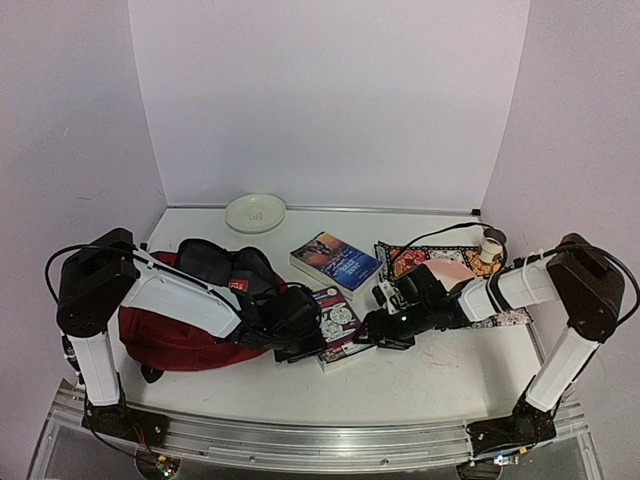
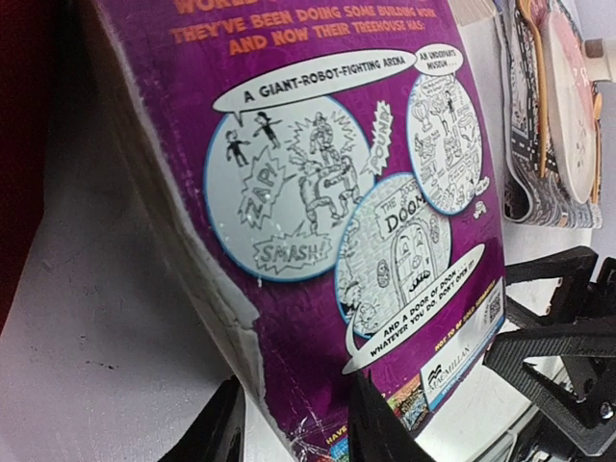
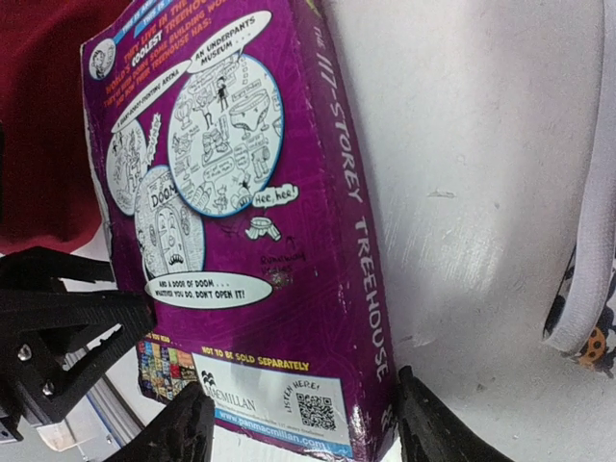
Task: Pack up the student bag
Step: Pick up the book from the center of the board.
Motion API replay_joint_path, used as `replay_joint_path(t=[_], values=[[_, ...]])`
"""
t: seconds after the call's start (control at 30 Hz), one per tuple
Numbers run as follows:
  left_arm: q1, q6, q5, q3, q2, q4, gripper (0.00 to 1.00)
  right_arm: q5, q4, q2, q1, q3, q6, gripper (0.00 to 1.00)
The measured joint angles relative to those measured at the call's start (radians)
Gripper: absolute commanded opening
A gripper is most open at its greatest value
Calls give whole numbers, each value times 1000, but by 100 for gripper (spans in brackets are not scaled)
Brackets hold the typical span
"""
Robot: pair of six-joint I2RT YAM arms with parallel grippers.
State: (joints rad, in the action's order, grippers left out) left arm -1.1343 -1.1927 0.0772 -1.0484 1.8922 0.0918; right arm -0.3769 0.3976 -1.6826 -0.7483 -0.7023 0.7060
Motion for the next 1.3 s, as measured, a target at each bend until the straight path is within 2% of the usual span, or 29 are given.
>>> replay_joint_path(t=[0.1,0.33,0.53,0.7,0.93,1.1,1.3], values=[[1,-32,1,26,-10,-37,25,-22,6,0,10,4,12,61],[11,-95,4,96,-27,-152,18,-83,33,0,35,23,77,53],[20,-125,4,145,-40,-222,17,-123,76,9,48,42,136,44],[27,-139,5,148,-42,-224,16,-151,127,37,56,62,174,42],[29,-159,-4,148,-43,-245,15,-247,325,47,55,62,214,39],[29,-172,-24,148,-42,-255,15,-276,398,47,46,61,228,36],[29,-189,-27,148,-42,-255,18,-237,386,66,41,65,232,21]])
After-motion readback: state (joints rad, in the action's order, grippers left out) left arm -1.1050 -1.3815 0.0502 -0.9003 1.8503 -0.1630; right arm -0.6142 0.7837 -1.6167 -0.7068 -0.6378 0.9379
